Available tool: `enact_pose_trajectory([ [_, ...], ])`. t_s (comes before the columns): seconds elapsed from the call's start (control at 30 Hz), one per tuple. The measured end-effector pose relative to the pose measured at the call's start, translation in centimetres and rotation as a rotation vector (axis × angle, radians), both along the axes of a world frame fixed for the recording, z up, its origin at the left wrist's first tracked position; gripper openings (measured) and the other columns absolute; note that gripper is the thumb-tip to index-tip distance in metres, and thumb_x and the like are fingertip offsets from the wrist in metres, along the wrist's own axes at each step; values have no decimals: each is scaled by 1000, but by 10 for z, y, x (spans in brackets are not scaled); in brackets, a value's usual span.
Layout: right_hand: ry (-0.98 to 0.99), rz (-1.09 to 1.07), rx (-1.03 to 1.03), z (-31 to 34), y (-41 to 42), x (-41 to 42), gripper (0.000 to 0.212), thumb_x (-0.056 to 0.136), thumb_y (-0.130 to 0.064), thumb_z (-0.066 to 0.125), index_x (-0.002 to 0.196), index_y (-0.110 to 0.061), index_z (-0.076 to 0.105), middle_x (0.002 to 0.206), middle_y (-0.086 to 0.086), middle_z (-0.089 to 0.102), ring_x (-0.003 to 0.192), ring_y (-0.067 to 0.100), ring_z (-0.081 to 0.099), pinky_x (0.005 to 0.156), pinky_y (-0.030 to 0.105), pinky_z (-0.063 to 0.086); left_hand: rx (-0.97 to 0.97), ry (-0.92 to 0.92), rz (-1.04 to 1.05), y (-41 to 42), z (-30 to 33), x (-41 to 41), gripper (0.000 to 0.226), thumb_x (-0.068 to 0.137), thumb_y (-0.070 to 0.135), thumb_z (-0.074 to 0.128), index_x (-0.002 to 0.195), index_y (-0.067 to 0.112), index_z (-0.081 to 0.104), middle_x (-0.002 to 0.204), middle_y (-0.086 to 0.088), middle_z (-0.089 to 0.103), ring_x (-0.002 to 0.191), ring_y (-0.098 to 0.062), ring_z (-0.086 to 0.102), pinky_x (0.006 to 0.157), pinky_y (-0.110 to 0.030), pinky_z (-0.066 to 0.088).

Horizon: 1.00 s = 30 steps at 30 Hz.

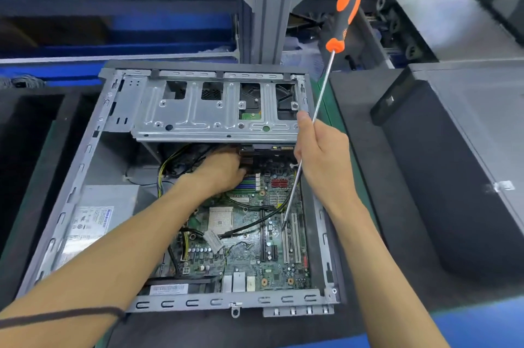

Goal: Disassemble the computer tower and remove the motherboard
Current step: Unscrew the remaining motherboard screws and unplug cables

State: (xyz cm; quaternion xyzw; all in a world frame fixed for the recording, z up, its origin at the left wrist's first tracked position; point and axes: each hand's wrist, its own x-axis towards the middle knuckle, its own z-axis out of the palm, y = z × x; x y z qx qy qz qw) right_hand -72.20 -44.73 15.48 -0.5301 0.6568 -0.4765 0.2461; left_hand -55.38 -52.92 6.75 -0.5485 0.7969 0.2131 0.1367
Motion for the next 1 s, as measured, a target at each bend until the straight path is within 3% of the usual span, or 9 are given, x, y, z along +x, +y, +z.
enact_pose_trajectory([
  [0.07, 24, 5, 6, 0, 0, 0, 64, 107, -38, 41, 64, 9, 43, 57, 25, 48, 57, 37, 46, 55, 50, 39, 33, 17, 35, -2, -3, -2, 42, 102, 35, 43, 120, 0, 60, 119, -21, 64, 95, -27, 57, 87, -31, 44],
  [0.2, 22, 2, 10, 1, 0, 0, 64, 108, -37, 42, 64, 9, 39, 58, 28, 45, 57, 40, 43, 54, 48, 39, 100, -18, 54, -4, -10, -6, 53, 103, 37, 38, 136, -3, 48, 144, -26, 45, 135, -40, 40, 114, -47, 31],
  [0.33, -7, -9, 11, 2, -1, 2, 63, 108, -36, 43, 65, 10, 37, 59, 29, 42, 53, 30, 34, 53, 47, 37, 93, 62, 35, -8, -10, -6, 52, 105, 33, 35, 147, 3, 40, 152, -22, 37, 146, -31, 24, 121, -37, 6],
  [0.4, -2, -8, 11, 2, -1, 1, 63, 108, -36, 43, 64, 10, 37, 59, 30, 43, 54, 36, 37, 54, 48, 38, 91, 151, 6, -8, -10, -5, 47, 104, 35, 38, 142, 8, 49, 142, -22, 50, 133, -28, 41, 115, -31, 20],
  [0.47, 10, -6, 1, 2, 0, 1, 64, 108, -36, 42, 64, 10, 39, 59, 29, 44, 57, 40, 41, 54, 48, 39, 42, 183, -15, -6, -12, -7, 43, 102, 37, 43, 125, 5, 62, 114, -20, 65, 96, -24, 56, 87, -26, 41],
  [0.6, 26, -1, -5, 1, 0, 1, 64, 107, -37, 42, 64, 10, 40, 59, 29, 45, 59, 41, 44, 56, 49, 40, -102, 75, -129, -2, -13, -4, 44, 102, 40, 42, 120, 9, 66, 79, -4, 61, 67, -19, 55, 64, -25, 41],
  [0.73, 21, -14, -10, 0, 0, 2, 63, 107, -37, 43, 62, 8, 37, 56, 26, 43, 52, 29, 36, 55, 47, 39, -222, 134, -168, -2, -9, -2, 37, 100, 34, 45, 134, 28, 59, 81, -3, 62, 65, -19, 51, 62, -25, 42],
  [0.9, 5, -13, -11, -1, -1, 1, 63, 108, -36, 43, 59, 3, 37, 48, 9, 38, 49, 14, 36, 54, 42, 37, -310, 211, -38, 0, -11, -11, 35, 102, 39, 45, 102, 16, 72, 74, -2, 60, 63, -22, 54, 68, -29, 53],
  [1.0, 2, -9, -20, -3, -2, 0, 62, 108, -34, 43, 52, -7, 38, 43, -7, 41, 45, 6, 38, 50, 24, 33, -308, 232, -17, -2, -9, -14, 33, 100, 41, 47, 100, 16, 70, 89, -3, 71, 75, -23, 65, 74, -30, 54],
])
